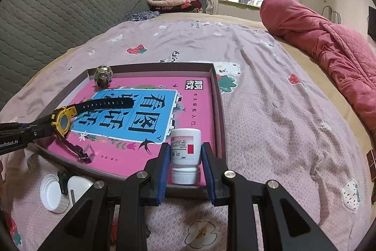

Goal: Organize rigid objects
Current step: 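Lower and release the black case in the tray with the left tool while the right tool releases the jar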

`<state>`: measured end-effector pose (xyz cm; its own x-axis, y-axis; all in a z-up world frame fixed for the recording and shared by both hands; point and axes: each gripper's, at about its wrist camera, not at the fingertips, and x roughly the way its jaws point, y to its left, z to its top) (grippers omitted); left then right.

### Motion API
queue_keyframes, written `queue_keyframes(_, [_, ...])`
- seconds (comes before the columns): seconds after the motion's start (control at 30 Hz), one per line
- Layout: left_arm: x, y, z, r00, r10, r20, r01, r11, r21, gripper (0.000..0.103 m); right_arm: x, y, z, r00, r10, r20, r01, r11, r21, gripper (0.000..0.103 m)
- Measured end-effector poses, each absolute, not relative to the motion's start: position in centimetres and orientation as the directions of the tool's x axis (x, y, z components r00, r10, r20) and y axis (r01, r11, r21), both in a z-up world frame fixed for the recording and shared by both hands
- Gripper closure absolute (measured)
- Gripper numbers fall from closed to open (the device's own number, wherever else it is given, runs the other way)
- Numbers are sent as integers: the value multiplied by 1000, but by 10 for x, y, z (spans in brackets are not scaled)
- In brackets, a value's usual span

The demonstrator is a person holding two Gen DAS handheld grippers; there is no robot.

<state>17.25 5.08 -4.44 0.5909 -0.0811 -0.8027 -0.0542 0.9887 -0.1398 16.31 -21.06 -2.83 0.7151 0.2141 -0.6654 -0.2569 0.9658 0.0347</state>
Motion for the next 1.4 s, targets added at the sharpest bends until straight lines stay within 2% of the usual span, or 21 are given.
queue_keyframes(0.93, [174, 56, -47, 579, -94, -810, -70, 984, -164, 80, 162, -215, -28, 716, 224, -661, -256, 965, 49, 75])
queue_keyframes(1.1, [173, 57, -47, 579, -110, -808, -70, 980, -184, 77, 162, -216, -28, 717, 226, -659, -255, 965, 53, 74])
queue_keyframes(1.23, [173, 56, -45, 582, -101, -807, -68, 983, -172, 68, 161, -218, -27, 721, 231, -654, -254, 965, 62, 62])
queue_keyframes(1.4, [172, 56, -43, 585, -101, -805, -64, 983, -170, 65, 160, -219, -25, 720, 238, -652, -256, 964, 70, 62])
